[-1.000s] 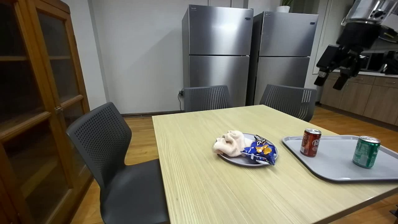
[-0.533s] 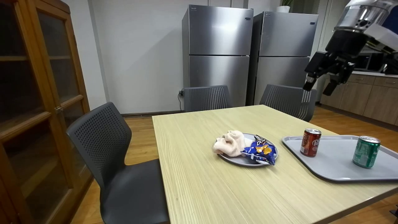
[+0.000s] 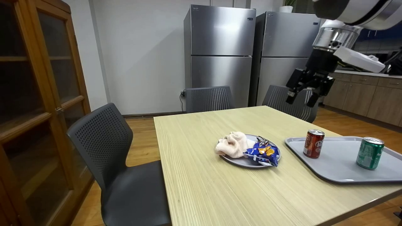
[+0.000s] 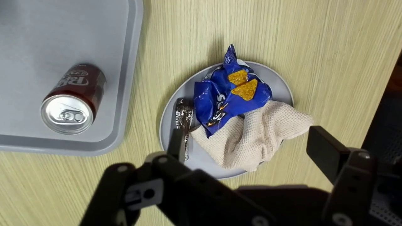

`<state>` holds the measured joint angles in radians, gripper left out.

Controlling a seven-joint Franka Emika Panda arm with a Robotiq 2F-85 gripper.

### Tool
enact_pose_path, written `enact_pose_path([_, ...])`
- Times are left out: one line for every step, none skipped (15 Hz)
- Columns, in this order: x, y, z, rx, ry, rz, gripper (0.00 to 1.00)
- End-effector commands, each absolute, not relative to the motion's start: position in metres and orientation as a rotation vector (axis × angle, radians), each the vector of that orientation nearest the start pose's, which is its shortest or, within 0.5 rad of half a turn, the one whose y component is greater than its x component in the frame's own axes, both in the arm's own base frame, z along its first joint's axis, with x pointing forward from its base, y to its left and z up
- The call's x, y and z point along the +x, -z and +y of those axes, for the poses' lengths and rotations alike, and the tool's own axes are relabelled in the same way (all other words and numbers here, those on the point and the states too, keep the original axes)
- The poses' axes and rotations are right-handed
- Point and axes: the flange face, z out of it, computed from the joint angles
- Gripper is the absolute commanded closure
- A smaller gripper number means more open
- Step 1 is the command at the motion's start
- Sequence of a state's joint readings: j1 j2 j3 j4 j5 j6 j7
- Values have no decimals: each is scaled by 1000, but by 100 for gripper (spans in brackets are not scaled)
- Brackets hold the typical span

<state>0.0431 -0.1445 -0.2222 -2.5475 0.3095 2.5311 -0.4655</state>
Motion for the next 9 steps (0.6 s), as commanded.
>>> enact_pose_path([480, -309, -67, -2956, 210, -39, 0])
enact_pose_path([485, -302, -63, -2963, 193, -30, 0])
enact_pose_path([489, -295, -60, -2968, 182, -23, 0])
enact_pose_path([494, -289, -56, -2974, 174, -20, 0])
enact_pose_path([498, -283, -53, -2984, 166, -17, 0])
enact_pose_path([503, -277, -50, -2990, 158, -10, 0])
enact_pose_path([507, -270, -47, -2994, 152, 4, 0])
enact_pose_path([511, -265, -45, -2993, 146, 22, 0])
enact_pose_path([513, -259, -43, -2987, 133, 50, 0])
